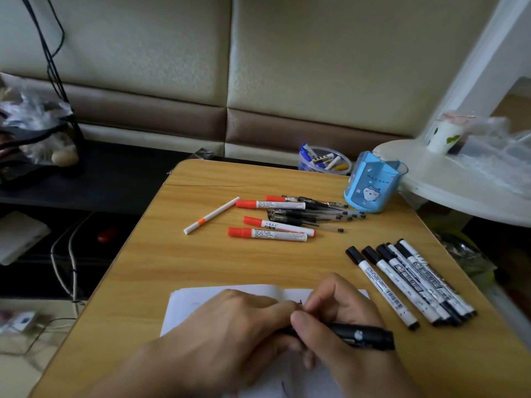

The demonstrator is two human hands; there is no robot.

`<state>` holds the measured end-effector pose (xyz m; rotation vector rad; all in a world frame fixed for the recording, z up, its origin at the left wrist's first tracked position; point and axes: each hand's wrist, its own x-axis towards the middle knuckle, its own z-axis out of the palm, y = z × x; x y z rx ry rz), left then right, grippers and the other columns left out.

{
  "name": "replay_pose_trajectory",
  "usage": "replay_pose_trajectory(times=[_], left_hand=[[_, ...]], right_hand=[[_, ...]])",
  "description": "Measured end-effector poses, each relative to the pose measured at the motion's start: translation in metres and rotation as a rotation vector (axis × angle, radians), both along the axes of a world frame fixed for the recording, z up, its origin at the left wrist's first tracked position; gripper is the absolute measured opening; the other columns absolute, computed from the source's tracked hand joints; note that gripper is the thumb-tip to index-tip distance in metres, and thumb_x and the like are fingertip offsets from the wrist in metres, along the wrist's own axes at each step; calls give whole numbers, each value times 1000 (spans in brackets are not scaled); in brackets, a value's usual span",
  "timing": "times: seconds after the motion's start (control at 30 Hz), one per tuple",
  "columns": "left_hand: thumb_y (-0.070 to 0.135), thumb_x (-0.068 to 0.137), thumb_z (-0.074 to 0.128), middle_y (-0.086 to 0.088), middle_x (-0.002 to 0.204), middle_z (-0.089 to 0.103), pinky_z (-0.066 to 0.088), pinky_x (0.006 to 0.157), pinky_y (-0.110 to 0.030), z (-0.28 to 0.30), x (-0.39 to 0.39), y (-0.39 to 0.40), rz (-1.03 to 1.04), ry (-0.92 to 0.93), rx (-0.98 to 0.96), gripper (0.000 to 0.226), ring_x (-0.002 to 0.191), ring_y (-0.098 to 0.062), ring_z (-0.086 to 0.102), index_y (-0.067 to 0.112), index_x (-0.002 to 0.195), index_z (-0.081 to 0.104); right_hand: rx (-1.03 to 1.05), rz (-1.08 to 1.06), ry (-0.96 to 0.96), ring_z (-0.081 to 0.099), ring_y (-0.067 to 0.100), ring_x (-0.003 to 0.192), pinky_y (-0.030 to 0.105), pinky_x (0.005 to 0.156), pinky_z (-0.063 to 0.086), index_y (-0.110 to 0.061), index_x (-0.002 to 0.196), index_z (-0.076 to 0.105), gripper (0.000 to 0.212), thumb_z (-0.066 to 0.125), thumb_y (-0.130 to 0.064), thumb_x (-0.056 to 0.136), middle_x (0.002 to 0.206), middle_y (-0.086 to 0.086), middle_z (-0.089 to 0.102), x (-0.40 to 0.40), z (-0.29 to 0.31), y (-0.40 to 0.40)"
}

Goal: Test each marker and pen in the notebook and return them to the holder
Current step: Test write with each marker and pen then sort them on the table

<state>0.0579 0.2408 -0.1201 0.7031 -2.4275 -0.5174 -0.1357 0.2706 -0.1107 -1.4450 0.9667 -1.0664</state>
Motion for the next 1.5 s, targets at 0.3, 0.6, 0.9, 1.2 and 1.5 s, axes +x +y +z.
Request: replay_pose_trajectory(times=[0.3, 0.6, 0.9, 1.2, 1.5], left_hand=[[58, 94, 50, 7, 76, 64, 30, 56, -2, 0, 4, 0, 33, 19, 87, 31, 63, -1, 56, 40, 118, 48], [36, 91, 46, 7, 62, 54, 25, 51, -6, -6, 9, -5, 165, 77, 129, 4, 51, -1, 42, 35, 94, 47], [11, 82, 48, 15, 74, 52, 30, 56, -9, -3, 9, -3, 126, 45, 162, 28, 59, 0, 44, 32, 101, 51], [15, 81, 37, 19, 84, 49, 33, 68, -3, -2, 8, -3, 110, 79, 111, 31, 74, 5, 47, 29, 106, 50], [1, 92, 54, 23, 115, 58, 45, 87, -13, -13, 3, -8, 159, 174, 119, 50, 105, -2, 61, 37, 125, 46]], right_hand=[[-178, -15, 84, 66, 22, 54, 33, 53, 50, -23, 83, 70, 13, 73, -34, 77, 59, 8, 65, -16, 17, 2], [-125, -479, 188, 48, 24, 40, 31, 45, 41, -13, 63, 59, 25, 70, -34, 71, 45, 9, 51, -68, -13, -16], [-225, -512, 329, 42, 14, 40, 25, 47, 35, -23, 59, 54, 34, 64, -52, 73, 43, 2, 47, -67, -34, -20], [-255, -513, 355, 42, 18, 39, 28, 46, 37, -20, 55, 50, 33, 68, -30, 81, 43, 6, 46, -67, -34, -21], [-143, -507, 247, 36, 14, 35, 22, 40, 31, -20, 50, 45, 46, 64, -2, 88, 38, -3, 39, -68, -32, -21]])
